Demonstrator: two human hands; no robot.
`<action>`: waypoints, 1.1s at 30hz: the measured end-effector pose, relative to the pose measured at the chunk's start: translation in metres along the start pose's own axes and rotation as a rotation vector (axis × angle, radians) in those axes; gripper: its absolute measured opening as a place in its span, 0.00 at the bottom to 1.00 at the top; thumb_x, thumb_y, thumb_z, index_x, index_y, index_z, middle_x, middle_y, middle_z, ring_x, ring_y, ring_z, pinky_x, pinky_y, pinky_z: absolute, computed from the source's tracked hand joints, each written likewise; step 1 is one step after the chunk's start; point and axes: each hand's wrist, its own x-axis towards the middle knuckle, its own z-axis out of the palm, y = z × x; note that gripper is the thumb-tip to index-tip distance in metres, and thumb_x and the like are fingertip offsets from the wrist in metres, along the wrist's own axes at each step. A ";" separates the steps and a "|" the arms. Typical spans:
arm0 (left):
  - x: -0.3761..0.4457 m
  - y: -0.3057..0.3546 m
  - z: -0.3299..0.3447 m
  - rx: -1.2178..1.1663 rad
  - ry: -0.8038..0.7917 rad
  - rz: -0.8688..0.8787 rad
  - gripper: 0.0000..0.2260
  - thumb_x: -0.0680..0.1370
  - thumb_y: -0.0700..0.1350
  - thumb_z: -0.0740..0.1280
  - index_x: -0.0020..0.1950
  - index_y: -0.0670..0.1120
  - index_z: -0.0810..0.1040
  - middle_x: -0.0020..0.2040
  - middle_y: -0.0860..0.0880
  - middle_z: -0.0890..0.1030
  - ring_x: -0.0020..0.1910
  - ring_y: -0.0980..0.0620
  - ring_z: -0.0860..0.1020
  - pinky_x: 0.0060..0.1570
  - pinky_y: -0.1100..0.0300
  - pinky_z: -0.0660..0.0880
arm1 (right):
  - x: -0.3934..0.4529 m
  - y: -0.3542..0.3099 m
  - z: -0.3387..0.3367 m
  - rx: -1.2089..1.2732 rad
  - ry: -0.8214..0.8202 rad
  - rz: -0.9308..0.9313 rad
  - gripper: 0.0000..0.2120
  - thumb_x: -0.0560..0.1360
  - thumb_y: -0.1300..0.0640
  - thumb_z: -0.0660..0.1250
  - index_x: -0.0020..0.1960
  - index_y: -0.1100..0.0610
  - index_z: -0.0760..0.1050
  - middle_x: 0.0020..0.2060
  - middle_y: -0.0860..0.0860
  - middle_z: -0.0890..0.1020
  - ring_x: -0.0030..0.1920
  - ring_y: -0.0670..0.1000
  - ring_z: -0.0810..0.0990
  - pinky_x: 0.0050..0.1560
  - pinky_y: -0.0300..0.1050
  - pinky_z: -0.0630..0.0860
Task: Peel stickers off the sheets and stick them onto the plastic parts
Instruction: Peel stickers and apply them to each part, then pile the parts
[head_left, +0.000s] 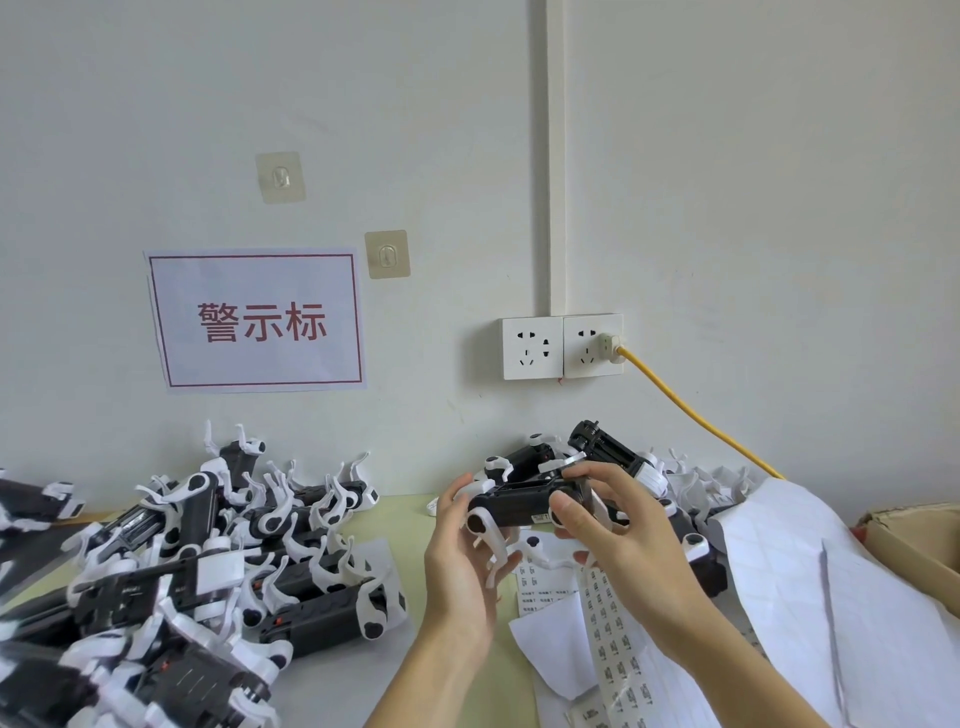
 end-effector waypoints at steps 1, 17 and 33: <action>-0.001 0.001 0.001 -0.003 0.002 -0.004 0.08 0.71 0.52 0.69 0.48 0.56 0.83 0.44 0.48 0.83 0.42 0.47 0.81 0.41 0.53 0.73 | 0.000 0.000 0.000 -0.004 0.002 -0.007 0.09 0.72 0.46 0.73 0.51 0.38 0.79 0.50 0.41 0.82 0.56 0.52 0.83 0.59 0.50 0.79; -0.005 0.002 0.001 0.255 0.022 0.040 0.10 0.84 0.39 0.58 0.54 0.39 0.78 0.42 0.38 0.83 0.33 0.44 0.81 0.33 0.56 0.77 | -0.001 -0.022 -0.025 -0.050 -0.213 0.173 0.14 0.72 0.40 0.63 0.49 0.45 0.81 0.43 0.48 0.85 0.48 0.55 0.85 0.44 0.48 0.77; 0.003 -0.004 -0.002 0.482 -0.034 -0.050 0.15 0.85 0.45 0.55 0.53 0.39 0.78 0.38 0.37 0.82 0.26 0.45 0.76 0.31 0.57 0.68 | 0.011 -0.021 -0.141 0.470 0.507 0.365 0.14 0.77 0.48 0.58 0.48 0.59 0.74 0.36 0.59 0.78 0.22 0.55 0.75 0.28 0.41 0.65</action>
